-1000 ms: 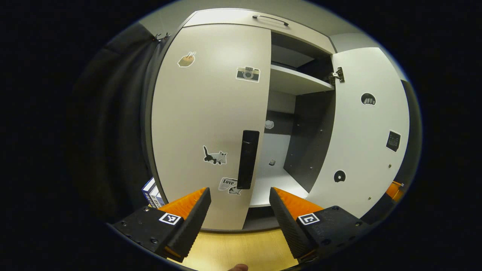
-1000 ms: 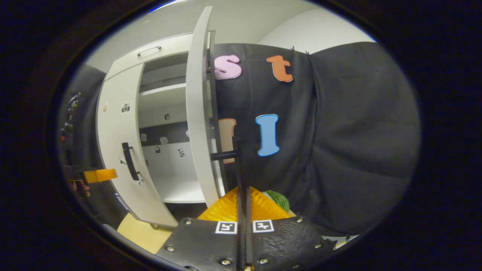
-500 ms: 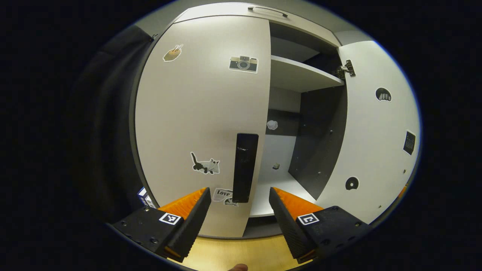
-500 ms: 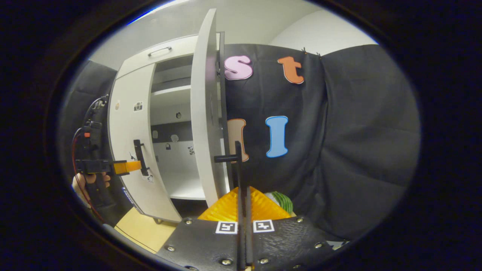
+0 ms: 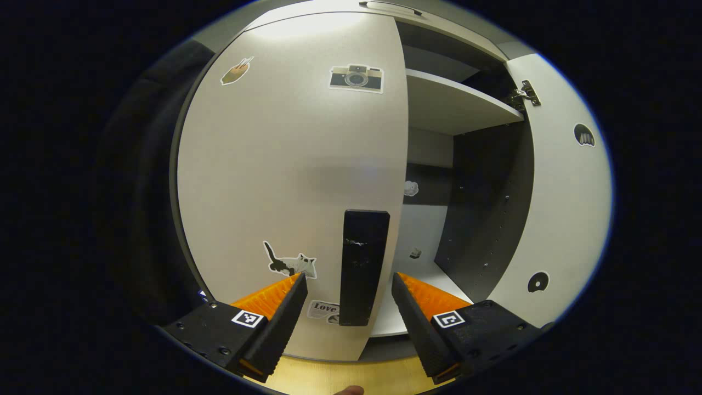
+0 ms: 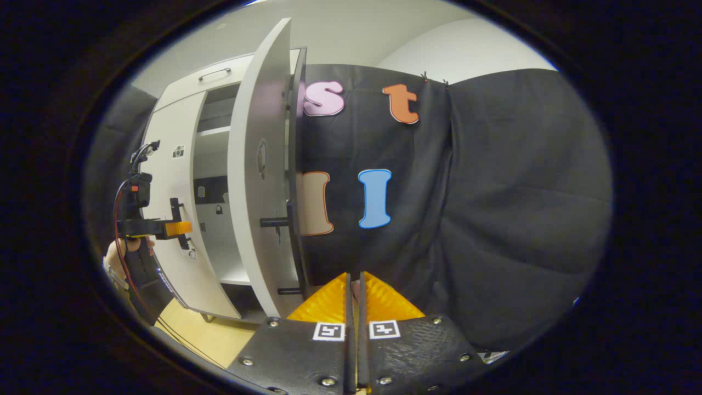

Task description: Open the right door of the double-door shoe cabinet with the right hand, and open the left door with the left hand.

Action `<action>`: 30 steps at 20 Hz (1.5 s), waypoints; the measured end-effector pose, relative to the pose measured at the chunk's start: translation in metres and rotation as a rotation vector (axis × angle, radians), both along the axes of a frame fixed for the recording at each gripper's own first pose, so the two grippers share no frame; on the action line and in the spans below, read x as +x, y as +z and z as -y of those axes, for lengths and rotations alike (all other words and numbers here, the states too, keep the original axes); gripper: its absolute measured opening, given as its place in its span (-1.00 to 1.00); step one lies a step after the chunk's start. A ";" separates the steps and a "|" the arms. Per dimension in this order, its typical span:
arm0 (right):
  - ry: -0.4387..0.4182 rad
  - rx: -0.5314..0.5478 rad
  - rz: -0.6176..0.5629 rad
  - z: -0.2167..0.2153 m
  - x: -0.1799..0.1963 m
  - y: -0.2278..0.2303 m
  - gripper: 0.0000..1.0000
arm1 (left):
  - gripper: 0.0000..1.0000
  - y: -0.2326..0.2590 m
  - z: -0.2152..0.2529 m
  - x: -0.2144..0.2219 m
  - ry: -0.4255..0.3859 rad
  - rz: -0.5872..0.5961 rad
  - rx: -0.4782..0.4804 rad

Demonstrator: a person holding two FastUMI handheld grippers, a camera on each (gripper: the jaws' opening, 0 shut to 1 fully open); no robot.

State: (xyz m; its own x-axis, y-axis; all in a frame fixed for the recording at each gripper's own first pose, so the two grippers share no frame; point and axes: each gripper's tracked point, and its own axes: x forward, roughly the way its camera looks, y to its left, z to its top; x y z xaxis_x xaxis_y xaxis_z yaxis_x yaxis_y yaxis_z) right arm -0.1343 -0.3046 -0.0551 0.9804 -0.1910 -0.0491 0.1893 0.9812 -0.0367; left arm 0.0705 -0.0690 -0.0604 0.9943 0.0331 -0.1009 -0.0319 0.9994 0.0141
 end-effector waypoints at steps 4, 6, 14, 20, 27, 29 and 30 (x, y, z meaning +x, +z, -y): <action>-0.015 0.005 0.012 0.006 0.005 0.002 0.22 | 0.93 -0.001 -0.003 0.009 0.017 0.005 0.020; -0.025 -0.001 0.019 0.008 0.005 0.003 0.99 | 0.93 -0.002 -0.005 0.011 0.023 0.003 0.031; -0.048 0.027 -0.004 0.014 0.008 -0.007 1.00 | 0.53 -0.002 -0.007 0.011 0.028 0.010 0.052; -0.074 0.036 -0.005 0.025 -0.010 -0.011 0.98 | -0.30 -0.005 0.007 0.012 0.013 0.017 0.080; -0.117 0.072 -0.009 0.047 -0.037 -0.017 0.98 | -0.38 -0.006 0.006 0.009 0.000 0.014 0.063; -0.121 0.081 -0.005 0.050 -0.040 -0.017 0.99 | -0.40 -0.006 0.007 0.007 -0.004 0.012 0.049; -0.121 0.084 -0.005 0.051 -0.042 -0.018 0.99 | -0.40 -0.007 0.006 0.005 -0.006 0.007 0.051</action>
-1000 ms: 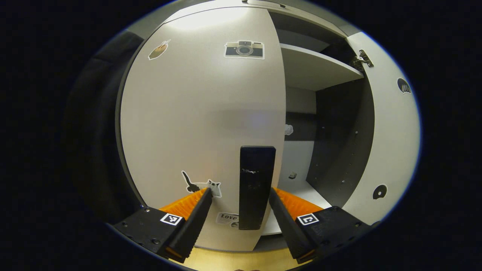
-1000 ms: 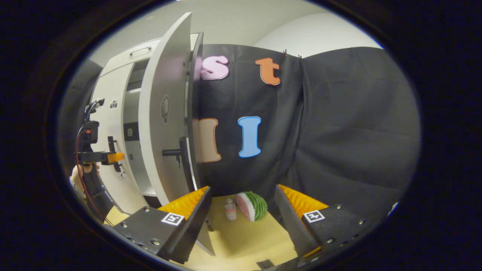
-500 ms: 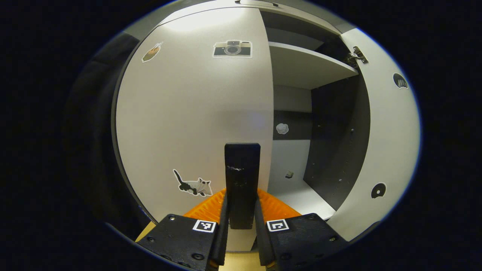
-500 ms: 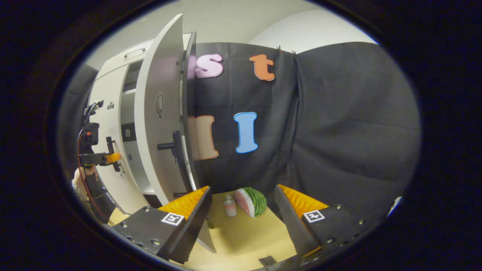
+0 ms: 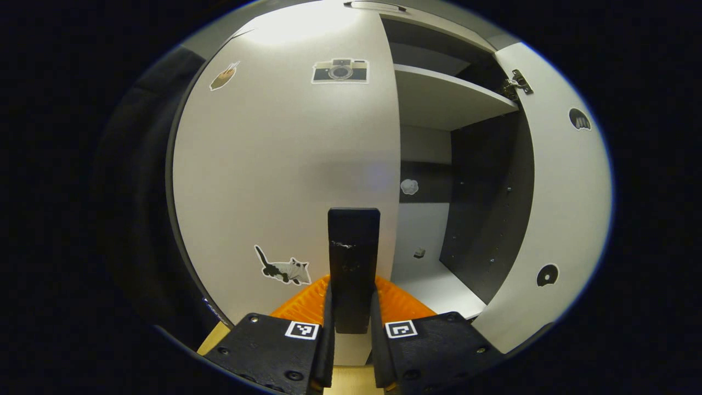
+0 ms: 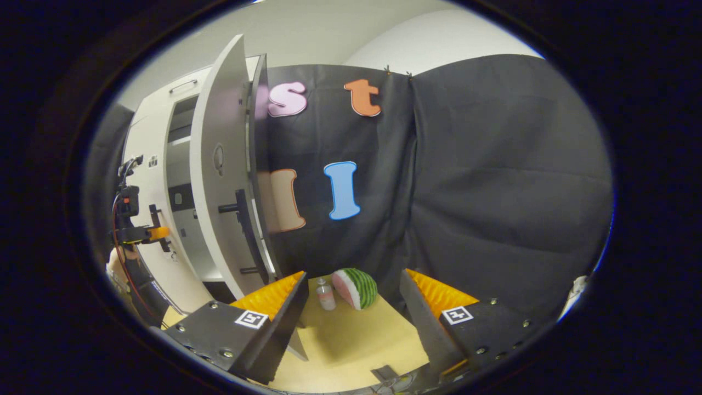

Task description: Open the right door of the double-door shoe cabinet with the right hand, and open the left door with the left hand.

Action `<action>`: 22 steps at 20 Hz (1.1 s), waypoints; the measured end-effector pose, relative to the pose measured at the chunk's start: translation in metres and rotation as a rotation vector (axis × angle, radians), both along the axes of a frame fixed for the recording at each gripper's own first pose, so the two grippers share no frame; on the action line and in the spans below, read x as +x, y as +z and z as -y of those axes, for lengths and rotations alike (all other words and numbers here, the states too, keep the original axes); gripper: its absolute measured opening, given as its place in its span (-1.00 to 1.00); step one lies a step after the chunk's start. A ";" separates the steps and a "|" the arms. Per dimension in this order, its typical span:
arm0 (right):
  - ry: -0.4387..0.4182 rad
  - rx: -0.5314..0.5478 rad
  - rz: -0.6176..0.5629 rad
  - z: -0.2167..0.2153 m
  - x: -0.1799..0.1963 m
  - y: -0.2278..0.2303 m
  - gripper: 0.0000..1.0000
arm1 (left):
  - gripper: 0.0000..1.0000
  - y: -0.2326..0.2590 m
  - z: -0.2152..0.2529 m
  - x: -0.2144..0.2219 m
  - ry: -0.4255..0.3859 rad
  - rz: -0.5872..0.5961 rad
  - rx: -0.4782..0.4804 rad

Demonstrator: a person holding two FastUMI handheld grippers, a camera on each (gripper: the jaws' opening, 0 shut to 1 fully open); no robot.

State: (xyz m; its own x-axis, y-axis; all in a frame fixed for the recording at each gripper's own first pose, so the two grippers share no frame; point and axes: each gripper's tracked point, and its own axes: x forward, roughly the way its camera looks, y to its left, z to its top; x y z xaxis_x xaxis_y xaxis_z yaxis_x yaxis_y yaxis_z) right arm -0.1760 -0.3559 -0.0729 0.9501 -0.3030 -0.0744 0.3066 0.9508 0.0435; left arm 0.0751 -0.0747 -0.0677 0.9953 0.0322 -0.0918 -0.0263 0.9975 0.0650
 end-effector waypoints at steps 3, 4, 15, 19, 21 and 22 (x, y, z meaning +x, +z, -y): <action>0.007 0.006 0.003 0.000 0.000 0.000 0.98 | -0.43 -0.001 -0.001 -0.007 -0.007 -0.008 0.002; 0.010 0.009 0.004 0.000 0.001 0.001 0.99 | -0.46 0.000 -0.001 -0.014 -0.011 -0.011 -0.002; 0.074 0.019 -0.004 -0.026 0.002 -0.003 0.98 | -0.48 -0.002 -0.017 -0.062 -0.038 -0.016 -0.012; 0.100 0.043 -0.010 -0.040 0.007 -0.009 1.00 | -0.51 -0.002 -0.017 -0.069 -0.077 -0.019 -0.024; 0.113 0.061 -0.010 -0.048 0.012 -0.012 1.00 | -0.55 -0.002 -0.019 -0.074 -0.097 -0.023 -0.020; 0.118 0.068 -0.011 -0.051 0.014 -0.012 0.99 | -0.53 -0.002 -0.020 -0.078 -0.103 -0.028 -0.018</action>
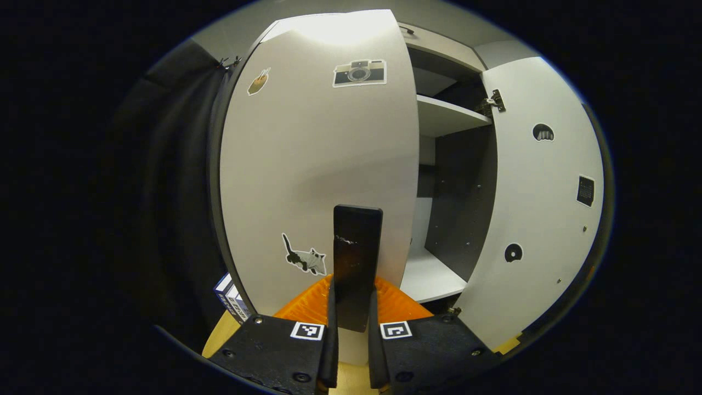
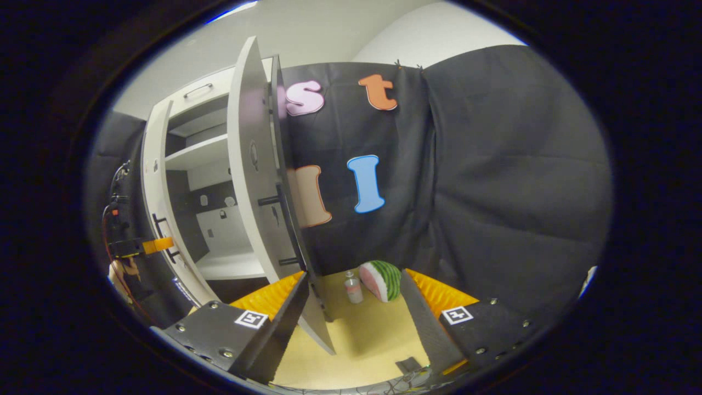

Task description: Open the right door of the double-door shoe cabinet with the right hand, and open the left door with the left hand.

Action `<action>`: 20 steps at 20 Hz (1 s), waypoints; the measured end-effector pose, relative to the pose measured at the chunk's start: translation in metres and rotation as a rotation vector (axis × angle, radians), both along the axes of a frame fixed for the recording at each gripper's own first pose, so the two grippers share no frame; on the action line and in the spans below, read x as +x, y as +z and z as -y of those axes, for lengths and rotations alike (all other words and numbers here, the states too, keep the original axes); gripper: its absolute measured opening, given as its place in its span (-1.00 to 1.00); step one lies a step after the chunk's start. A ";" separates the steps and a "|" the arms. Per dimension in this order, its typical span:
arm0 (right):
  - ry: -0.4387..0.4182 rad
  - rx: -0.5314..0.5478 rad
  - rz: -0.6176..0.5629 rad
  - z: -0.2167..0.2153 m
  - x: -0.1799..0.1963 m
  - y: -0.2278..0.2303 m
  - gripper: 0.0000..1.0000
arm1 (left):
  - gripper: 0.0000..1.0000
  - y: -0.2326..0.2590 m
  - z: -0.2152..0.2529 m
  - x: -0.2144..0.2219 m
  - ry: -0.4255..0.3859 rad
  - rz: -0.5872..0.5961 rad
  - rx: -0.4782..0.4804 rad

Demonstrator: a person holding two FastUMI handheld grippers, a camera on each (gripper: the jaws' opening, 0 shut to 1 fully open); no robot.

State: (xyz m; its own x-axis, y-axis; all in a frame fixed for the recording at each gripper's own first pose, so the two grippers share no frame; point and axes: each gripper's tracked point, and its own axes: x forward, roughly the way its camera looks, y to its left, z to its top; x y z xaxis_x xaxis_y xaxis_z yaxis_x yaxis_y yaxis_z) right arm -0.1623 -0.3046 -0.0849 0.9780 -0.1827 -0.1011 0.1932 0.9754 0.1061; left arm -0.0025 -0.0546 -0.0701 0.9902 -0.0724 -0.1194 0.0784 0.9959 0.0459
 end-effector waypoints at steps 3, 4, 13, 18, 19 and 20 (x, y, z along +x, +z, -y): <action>0.009 0.001 -0.003 -0.006 0.005 -0.002 1.00 | -0.53 0.000 -0.004 -0.010 -0.020 -0.002 -0.005; 0.012 0.000 -0.006 -0.008 0.007 -0.002 0.98 | -0.55 0.000 -0.005 -0.012 -0.027 -0.003 -0.007; 0.030 0.016 -0.036 -0.016 0.027 -0.015 0.98 | -0.54 0.001 -0.016 -0.027 -0.053 -0.010 -0.022; 0.013 0.025 -0.050 -0.010 0.032 -0.019 0.99 | -0.54 0.000 -0.024 -0.034 -0.055 -0.012 -0.036; 0.007 0.027 -0.051 -0.008 0.033 -0.020 0.99 | -0.54 0.000 -0.025 -0.035 -0.052 -0.012 -0.038; 0.003 0.031 -0.051 -0.006 0.034 -0.019 0.98 | -0.54 0.000 -0.027 -0.035 -0.051 -0.011 -0.039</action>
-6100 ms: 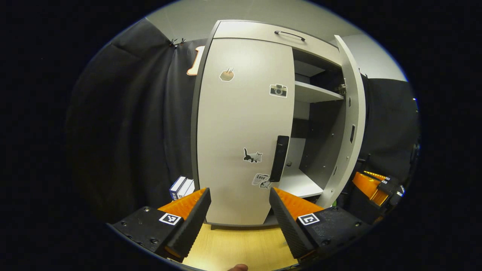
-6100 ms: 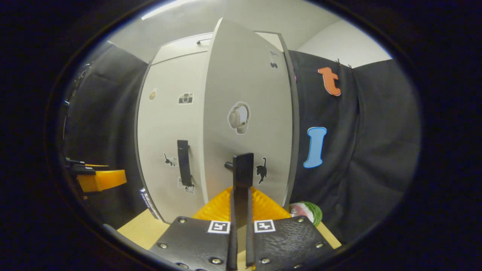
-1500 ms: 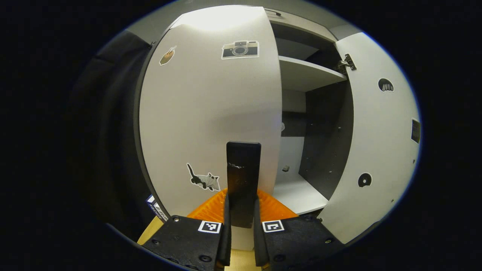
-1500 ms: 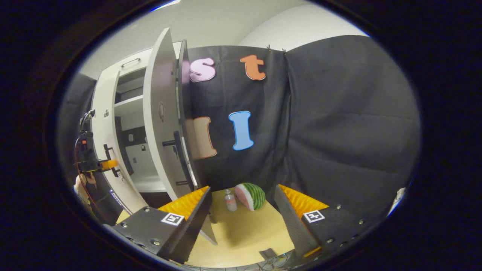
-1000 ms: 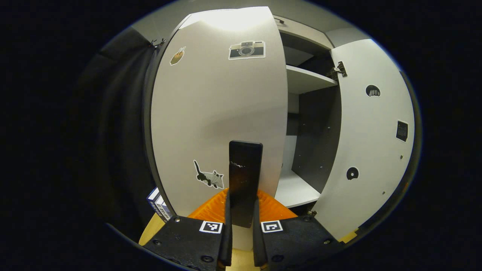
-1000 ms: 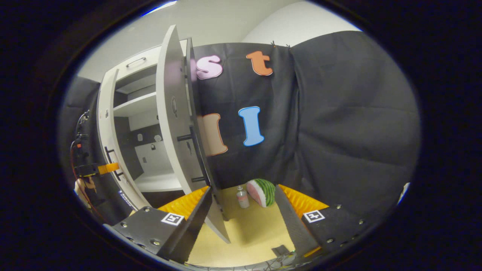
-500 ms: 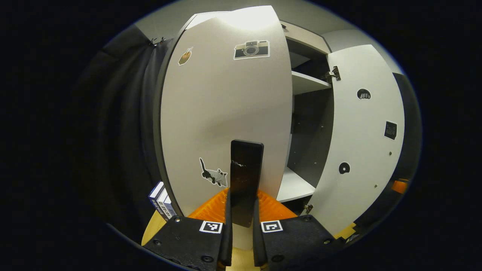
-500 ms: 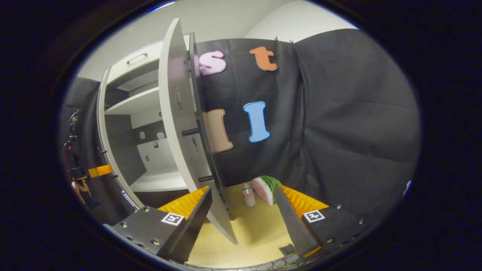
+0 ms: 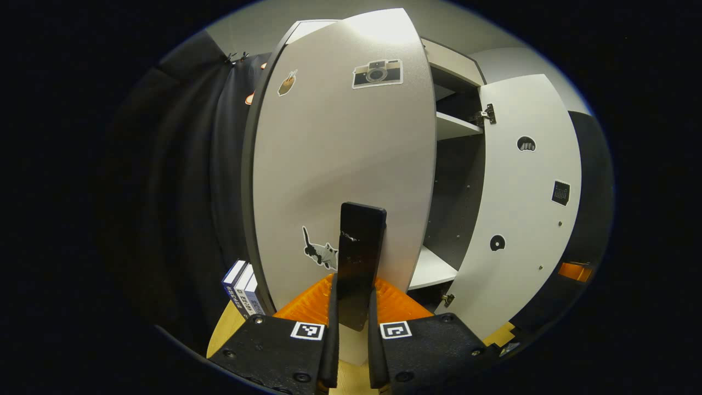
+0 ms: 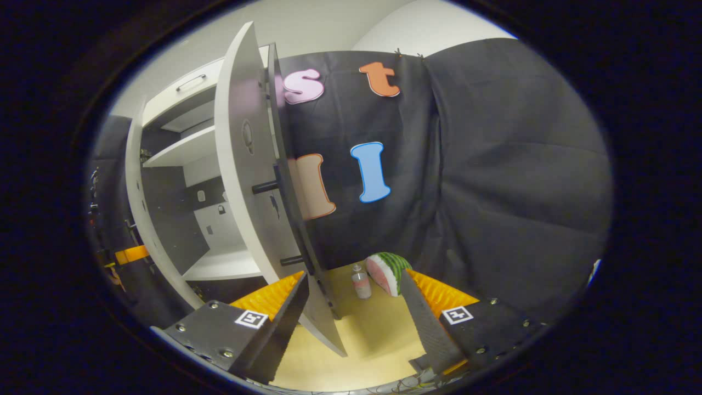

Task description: Open the right door of the double-door shoe cabinet with the right hand, and open the left door with the left hand.

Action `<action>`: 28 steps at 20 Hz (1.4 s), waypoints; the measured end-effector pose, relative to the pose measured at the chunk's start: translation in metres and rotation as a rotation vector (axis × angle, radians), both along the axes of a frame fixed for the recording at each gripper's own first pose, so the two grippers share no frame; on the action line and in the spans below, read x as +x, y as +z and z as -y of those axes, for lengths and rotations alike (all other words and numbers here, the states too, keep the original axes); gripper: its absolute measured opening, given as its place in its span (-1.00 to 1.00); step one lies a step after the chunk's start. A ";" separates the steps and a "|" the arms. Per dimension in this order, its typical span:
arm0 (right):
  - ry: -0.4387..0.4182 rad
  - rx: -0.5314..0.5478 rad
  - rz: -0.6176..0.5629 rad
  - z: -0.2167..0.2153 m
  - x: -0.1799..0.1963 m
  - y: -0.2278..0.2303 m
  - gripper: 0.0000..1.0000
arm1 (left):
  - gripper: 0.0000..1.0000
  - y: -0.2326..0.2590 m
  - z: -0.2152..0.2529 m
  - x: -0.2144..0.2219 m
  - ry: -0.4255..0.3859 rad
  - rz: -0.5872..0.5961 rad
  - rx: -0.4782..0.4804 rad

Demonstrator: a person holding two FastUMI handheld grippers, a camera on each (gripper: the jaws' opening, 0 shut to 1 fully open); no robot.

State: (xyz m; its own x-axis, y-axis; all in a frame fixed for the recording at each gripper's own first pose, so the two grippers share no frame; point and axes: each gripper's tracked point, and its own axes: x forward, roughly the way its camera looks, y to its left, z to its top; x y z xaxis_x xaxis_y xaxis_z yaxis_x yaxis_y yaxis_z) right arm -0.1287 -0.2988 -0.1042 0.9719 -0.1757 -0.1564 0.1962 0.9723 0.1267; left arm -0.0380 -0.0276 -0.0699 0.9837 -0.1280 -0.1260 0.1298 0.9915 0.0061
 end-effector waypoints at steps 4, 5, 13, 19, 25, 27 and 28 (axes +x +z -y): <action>-0.011 0.023 0.003 0.005 0.001 0.000 0.99 | -0.58 0.000 -0.007 -0.005 0.018 0.000 -0.005; -0.016 0.026 0.005 0.006 0.001 0.000 0.99 | -0.58 0.000 -0.009 -0.007 0.025 0.001 -0.004; -0.018 0.053 0.004 0.007 -0.001 -0.003 0.98 | -0.65 0.001 -0.026 -0.016 0.052 -0.007 0.050; -0.013 0.051 -0.003 0.000 -0.004 -0.007 0.99 | -0.66 0.000 -0.035 -0.020 0.072 -0.014 0.035; 0.005 0.041 -0.008 -0.011 0.000 -0.008 0.99 | -0.75 0.001 -0.045 -0.024 0.106 -0.012 0.021; 0.011 0.036 -0.007 -0.015 0.003 -0.007 0.99 | -0.75 0.002 -0.047 -0.023 0.101 -0.008 0.027; 0.012 0.031 -0.007 -0.016 0.003 -0.007 1.00 | -0.75 0.002 -0.048 -0.024 0.098 -0.009 0.024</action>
State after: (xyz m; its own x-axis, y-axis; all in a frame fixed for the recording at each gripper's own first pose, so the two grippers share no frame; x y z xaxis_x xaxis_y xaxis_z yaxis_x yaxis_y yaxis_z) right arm -0.1260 -0.2826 -0.1113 0.9727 -0.1591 -0.1687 0.1856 0.9703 0.1551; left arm -0.0624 0.0204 -0.0682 0.9903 -0.0277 -0.1365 0.0319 0.9991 0.0290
